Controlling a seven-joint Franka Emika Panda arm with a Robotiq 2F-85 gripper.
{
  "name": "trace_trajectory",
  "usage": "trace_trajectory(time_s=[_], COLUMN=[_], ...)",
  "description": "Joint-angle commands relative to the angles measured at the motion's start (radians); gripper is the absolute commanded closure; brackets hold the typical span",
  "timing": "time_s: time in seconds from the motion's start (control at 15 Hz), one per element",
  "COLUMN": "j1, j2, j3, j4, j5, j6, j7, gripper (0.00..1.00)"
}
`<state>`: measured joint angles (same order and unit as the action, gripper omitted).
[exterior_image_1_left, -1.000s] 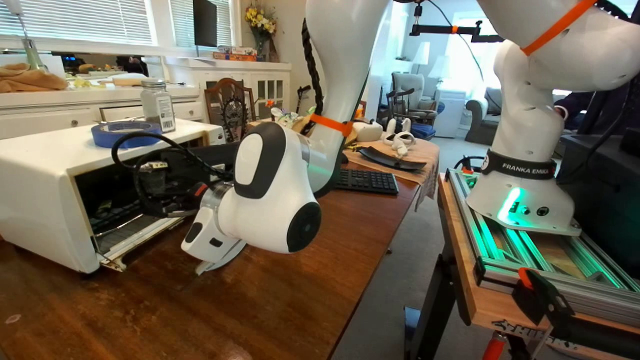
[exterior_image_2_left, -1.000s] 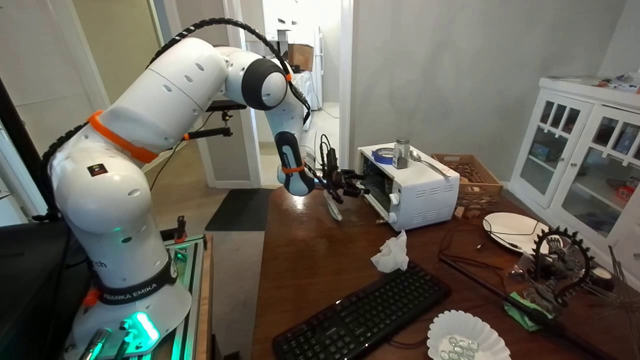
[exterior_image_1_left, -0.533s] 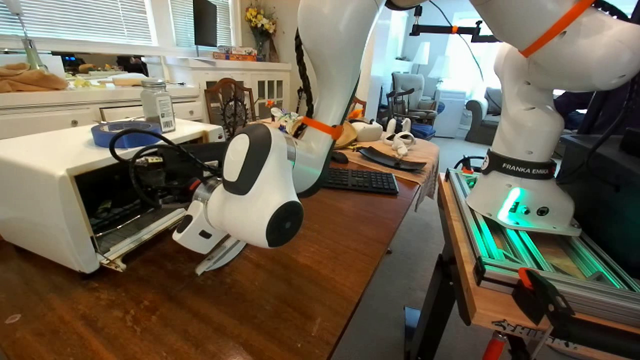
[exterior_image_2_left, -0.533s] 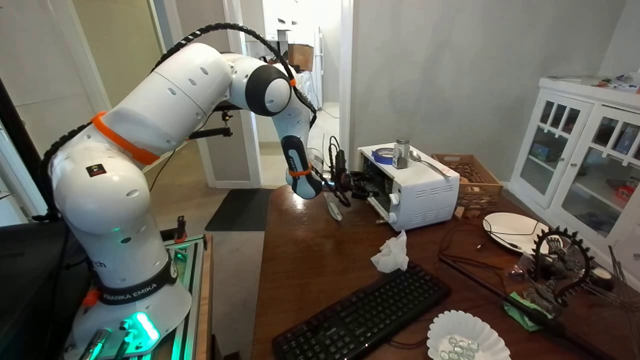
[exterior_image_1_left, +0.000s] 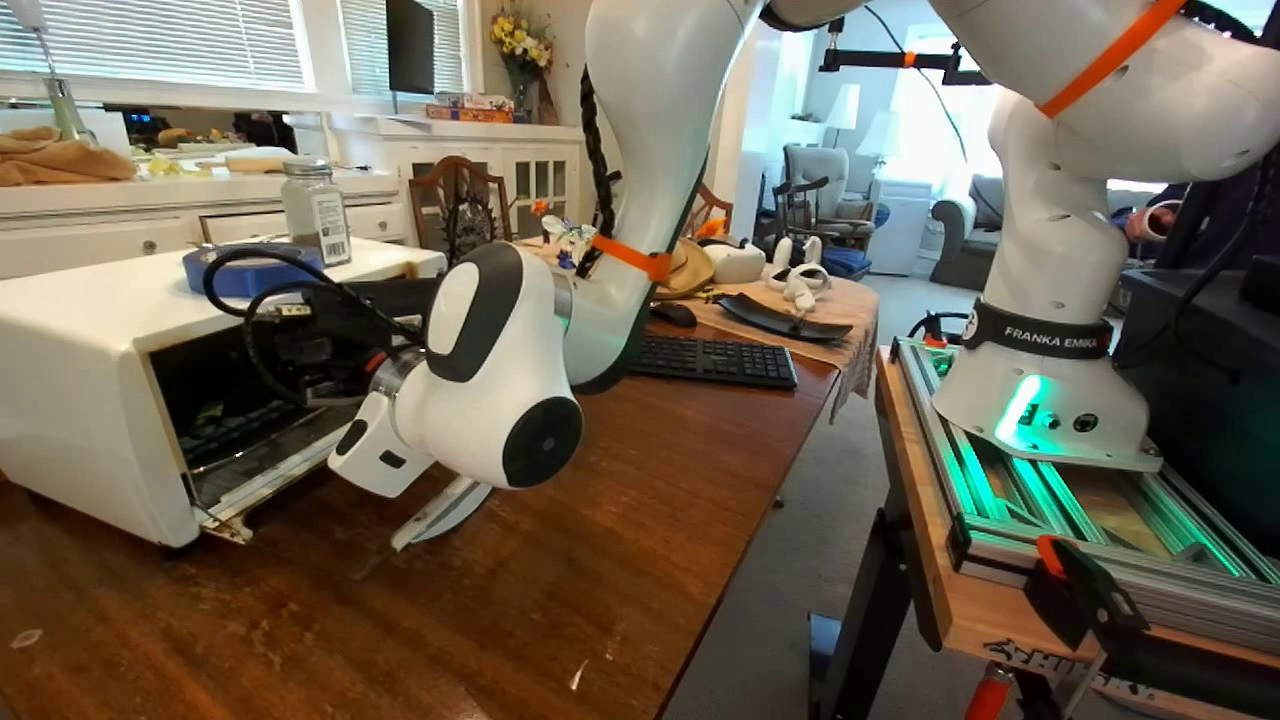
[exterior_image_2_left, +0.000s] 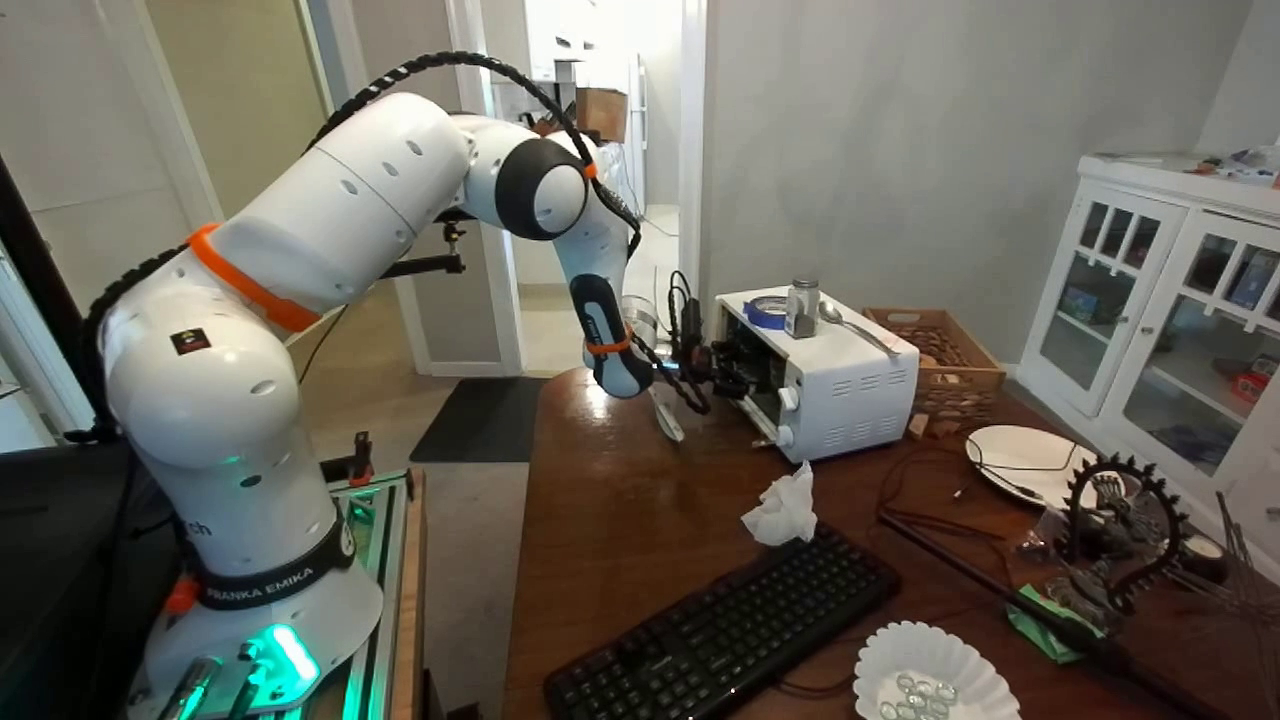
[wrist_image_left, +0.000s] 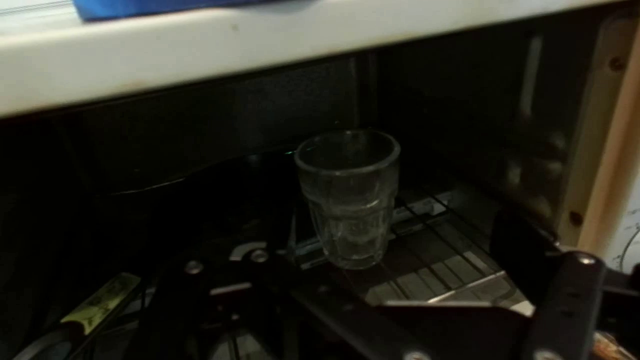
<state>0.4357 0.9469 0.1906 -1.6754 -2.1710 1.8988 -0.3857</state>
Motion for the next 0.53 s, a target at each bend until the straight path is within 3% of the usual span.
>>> trace_trajectory(time_s=[0.0,0.47], j1=[0.015,0.010], j2=[-0.005,0.009], j3=[-0.002,-0.014], j4=[-0.011,0.031], j5=[0.010,0.016], j6=[0.002,0.004], j7=[0.007,-0.012], gripper=[0.00,0.00])
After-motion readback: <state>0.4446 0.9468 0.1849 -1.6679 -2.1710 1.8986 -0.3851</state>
